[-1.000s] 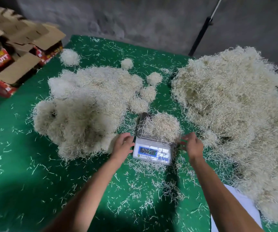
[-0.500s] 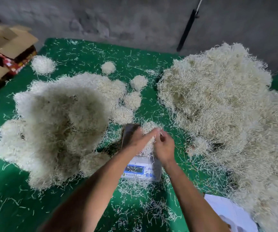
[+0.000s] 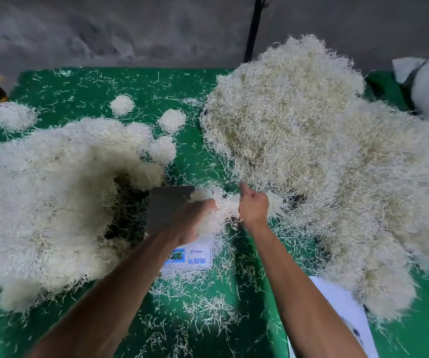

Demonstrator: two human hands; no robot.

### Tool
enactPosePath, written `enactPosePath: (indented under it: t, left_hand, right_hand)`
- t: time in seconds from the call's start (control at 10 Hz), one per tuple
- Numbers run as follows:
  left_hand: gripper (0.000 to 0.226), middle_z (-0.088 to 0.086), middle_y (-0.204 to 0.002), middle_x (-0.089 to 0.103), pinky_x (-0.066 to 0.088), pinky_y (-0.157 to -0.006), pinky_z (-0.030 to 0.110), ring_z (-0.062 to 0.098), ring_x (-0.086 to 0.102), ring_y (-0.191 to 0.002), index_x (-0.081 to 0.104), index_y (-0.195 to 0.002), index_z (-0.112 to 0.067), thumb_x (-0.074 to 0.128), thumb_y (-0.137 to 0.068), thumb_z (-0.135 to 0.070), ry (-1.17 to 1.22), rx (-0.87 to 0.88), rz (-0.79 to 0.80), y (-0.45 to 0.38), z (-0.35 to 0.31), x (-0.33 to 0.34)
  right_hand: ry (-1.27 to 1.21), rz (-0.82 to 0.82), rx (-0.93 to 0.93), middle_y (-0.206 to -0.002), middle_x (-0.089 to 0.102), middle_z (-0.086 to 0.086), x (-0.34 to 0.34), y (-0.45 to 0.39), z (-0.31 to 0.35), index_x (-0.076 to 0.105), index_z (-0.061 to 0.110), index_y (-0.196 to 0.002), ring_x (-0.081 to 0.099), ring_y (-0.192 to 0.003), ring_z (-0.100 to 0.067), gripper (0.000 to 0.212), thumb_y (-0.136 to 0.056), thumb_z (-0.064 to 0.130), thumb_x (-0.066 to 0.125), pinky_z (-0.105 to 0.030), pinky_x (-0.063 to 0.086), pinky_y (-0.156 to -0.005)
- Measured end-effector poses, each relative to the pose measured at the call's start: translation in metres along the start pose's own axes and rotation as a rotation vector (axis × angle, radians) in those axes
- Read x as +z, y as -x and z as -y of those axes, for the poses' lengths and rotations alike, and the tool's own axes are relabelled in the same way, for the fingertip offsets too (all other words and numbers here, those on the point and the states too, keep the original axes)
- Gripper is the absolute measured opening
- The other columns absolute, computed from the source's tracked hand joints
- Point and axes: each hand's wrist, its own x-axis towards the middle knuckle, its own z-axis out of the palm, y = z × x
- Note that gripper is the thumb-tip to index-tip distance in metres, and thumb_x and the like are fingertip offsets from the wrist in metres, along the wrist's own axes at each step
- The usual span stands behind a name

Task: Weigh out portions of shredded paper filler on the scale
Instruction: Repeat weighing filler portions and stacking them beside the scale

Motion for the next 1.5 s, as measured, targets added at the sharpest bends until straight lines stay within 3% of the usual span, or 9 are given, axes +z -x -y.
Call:
enactPosePath:
  t: [0.2, 0.3, 0.5, 0.7, 0.9, 1.0, 1.1, 1.2, 1.5]
  left_hand:
    - [0.019, 0.002, -0.082, 0.069, 0.056, -0.047, 0.026, 0.015, 0.069, -0.061, 0.070, -0.087, -0.018, 0.060, -0.096, -0.032, 0.254, 0.067, -0.077, 0.016, 0.005, -0.013]
    - [0.015, 0.010, -0.089, 0.069, 0.056, -0.048, 0.030, 0.020, 0.071, -0.063, 0.063, -0.095, -0.012, 0.055, -0.101, -0.023, 0.295, 0.105, -0.186, 0.021, 0.005, -0.019]
    - [0.035, 0.005, -0.073, 0.068, 0.058, -0.060, 0.032, 0.016, 0.068, -0.062, 0.073, -0.080, -0.019, 0.050, -0.104, -0.028, 0.256, 0.132, -0.075, 0.029, 0.006, 0.020]
    - [0.014, 0.008, -0.082, 0.074, 0.057, -0.067, 0.035, 0.021, 0.072, -0.072, 0.062, -0.100, -0.016, 0.056, -0.101, -0.029, 0.255, 0.083, -0.161, 0.038, 0.009, 0.013]
    - [0.021, 0.012, -0.100, 0.063, 0.060, -0.060, 0.037, 0.024, 0.069, -0.075, 0.061, -0.105, -0.007, 0.045, -0.106, -0.020, 0.387, 0.221, -0.190, 0.040, 0.010, -0.026]
    - [0.036, 0.019, -0.117, 0.063, 0.058, -0.089, 0.048, 0.035, 0.068, -0.104, 0.060, -0.124, -0.011, 0.050, -0.104, -0.039, 0.444, 0.129, -0.227, 0.034, 0.019, -0.043]
    - [0.053, 0.015, -0.143, 0.056, 0.045, -0.109, 0.052, 0.034, 0.055, -0.131, 0.053, -0.140, -0.014, 0.059, -0.098, -0.047, 0.449, 0.147, -0.320, 0.036, 0.021, -0.045]
    - [0.063, 0.010, -0.146, 0.054, 0.053, -0.094, 0.046, 0.030, 0.054, -0.131, 0.051, -0.142, -0.018, 0.062, -0.093, -0.056, 0.523, 0.166, -0.281, 0.048, 0.016, -0.041]
    - [0.052, 0.015, -0.153, 0.042, 0.062, -0.080, 0.039, 0.035, 0.058, -0.121, 0.043, -0.150, -0.016, 0.059, -0.102, -0.029, 0.245, 0.416, -0.365, 0.079, 0.040, -0.071]
  right_hand:
    - [-0.307, -0.165, 0.341, -0.055, 0.042, -0.002, -0.078, -0.033, -0.002, 0.058, 0.007, -0.128, 0.040, -0.044, -0.013, 0.055, -0.110, 0.050, 0.029, -0.047, 0.061, -0.068]
    - [-0.426, 0.032, 0.341, -0.108, 0.069, -0.031, -0.093, -0.029, -0.002, 0.036, 0.008, -0.154, 0.074, -0.089, -0.029, 0.065, -0.108, 0.053, 0.031, -0.041, 0.063, -0.074]
    - [0.069, 0.588, 0.028, -0.139, 0.060, -0.009, -0.037, 0.035, 0.017, 0.048, 0.023, -0.145, 0.057, -0.125, -0.020, 0.072, -0.098, 0.074, 0.029, -0.050, 0.043, -0.110]
    - [0.302, 0.441, -0.160, -0.053, 0.035, 0.009, -0.028, 0.043, 0.024, 0.045, 0.018, -0.069, 0.029, -0.038, -0.006, 0.049, -0.109, 0.045, 0.038, -0.029, 0.039, -0.056]
    - [0.107, -0.028, 0.138, -0.060, 0.043, -0.001, -0.061, -0.006, 0.042, 0.052, 0.007, -0.076, 0.036, -0.044, -0.014, 0.052, -0.112, 0.037, 0.029, -0.030, 0.038, -0.043]
    - [0.255, -0.038, -0.079, -0.060, 0.046, -0.003, -0.081, -0.015, 0.060, 0.048, 0.012, -0.067, 0.040, -0.049, -0.015, 0.062, -0.111, 0.047, 0.021, -0.039, 0.055, -0.056]
    - [0.776, -0.012, -0.194, -0.126, 0.056, -0.026, -0.073, -0.007, 0.072, 0.059, 0.004, -0.113, 0.061, -0.108, -0.036, 0.043, -0.109, 0.040, 0.035, -0.061, 0.045, -0.108]
    - [1.171, -0.065, -0.311, -0.121, 0.062, -0.015, -0.061, 0.009, 0.073, 0.065, 0.009, -0.111, 0.062, -0.113, -0.033, 0.019, -0.096, 0.021, 0.065, -0.054, 0.050, -0.106]
    - [0.918, 0.122, -0.435, -0.072, 0.065, 0.004, -0.007, 0.092, 0.047, 0.067, 0.018, -0.101, 0.066, -0.057, -0.011, 0.017, -0.104, 0.025, 0.052, -0.025, 0.054, -0.048]
